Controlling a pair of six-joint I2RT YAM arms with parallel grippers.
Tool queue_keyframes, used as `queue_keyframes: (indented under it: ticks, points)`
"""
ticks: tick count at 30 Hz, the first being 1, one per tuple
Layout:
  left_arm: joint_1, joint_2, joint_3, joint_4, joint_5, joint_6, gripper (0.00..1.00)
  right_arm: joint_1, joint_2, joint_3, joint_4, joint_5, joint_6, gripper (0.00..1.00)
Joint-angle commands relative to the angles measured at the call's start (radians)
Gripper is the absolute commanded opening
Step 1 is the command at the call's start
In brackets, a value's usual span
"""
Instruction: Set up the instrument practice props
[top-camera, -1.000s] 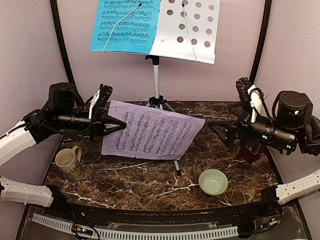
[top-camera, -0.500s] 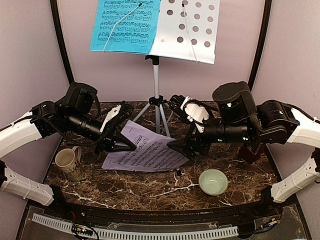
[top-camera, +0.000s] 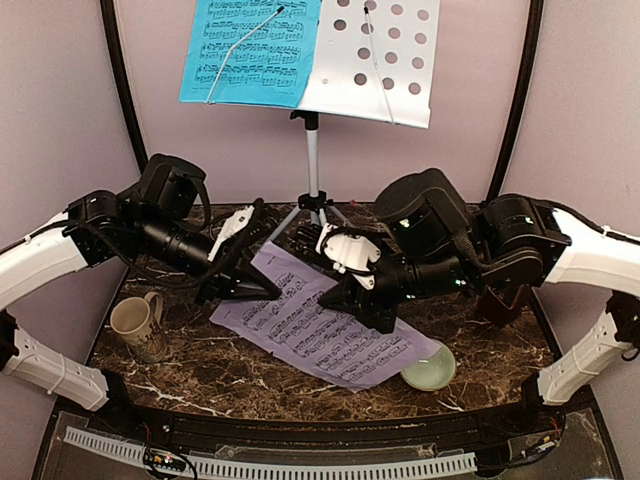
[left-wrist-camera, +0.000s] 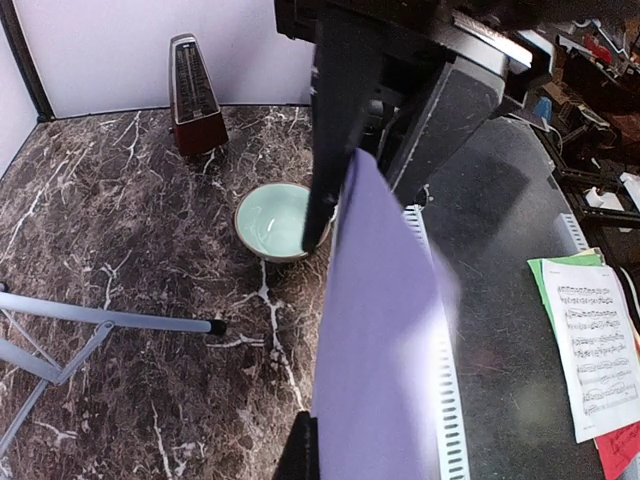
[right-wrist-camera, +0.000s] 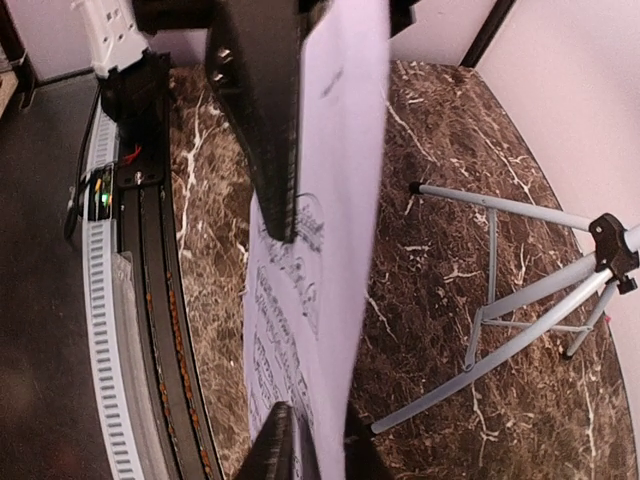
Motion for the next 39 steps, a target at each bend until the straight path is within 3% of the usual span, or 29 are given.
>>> queue_keyframes:
  ticks: [1, 5, 7, 9, 13, 19, 24, 27, 33, 39]
  points:
    - [-0.005, -0.017, 0.020, 0.026, -0.031, 0.003, 0.08, 0.016, 0.001, 0.048, -0.034, 0.016, 0.050, 0.02]
    - [-0.004, -0.094, -0.060, 0.180, -0.191, -0.052, 0.46, 0.016, -0.066, 0.018, 0.021, 0.018, 0.099, 0.00]
    - [0.002, -0.162, -0.115, 0.294, -0.329, -0.099, 0.59, 0.015, -0.124, -0.018, 0.077, 0.013, 0.122, 0.00]
    - [0.033, -0.237, -0.185, 0.427, -0.366, -0.152, 0.68, 0.015, -0.180, -0.047, 0.124, 0.003, 0.131, 0.00]
    - [0.133, -0.342, -0.313, 0.629, -0.300, -0.268, 0.70, 0.014, -0.289, -0.093, 0.193, 0.005, 0.132, 0.00]
    - [0.144, -0.353, -0.387, 0.767, -0.155, -0.314, 0.71, 0.014, -0.428, -0.172, 0.351, 0.015, 0.112, 0.00]
    - [0.107, -0.270, -0.359, 0.916, 0.010, -0.384, 0.87, 0.014, -0.472, -0.188, 0.428, 0.028, 0.078, 0.00]
    - [0.022, -0.196, -0.304, 0.926, 0.036, -0.357, 0.86, 0.014, -0.473, -0.175, 0.445, 0.032, 0.072, 0.00]
    - [-0.024, -0.140, -0.296, 0.997, 0.073, -0.378, 0.76, 0.014, -0.484, -0.183, 0.501, 0.052, 0.065, 0.00]
    - [-0.050, -0.113, -0.210, 1.065, 0.001, -0.433, 0.37, 0.014, -0.478, -0.186, 0.569, 0.086, 0.031, 0.00]
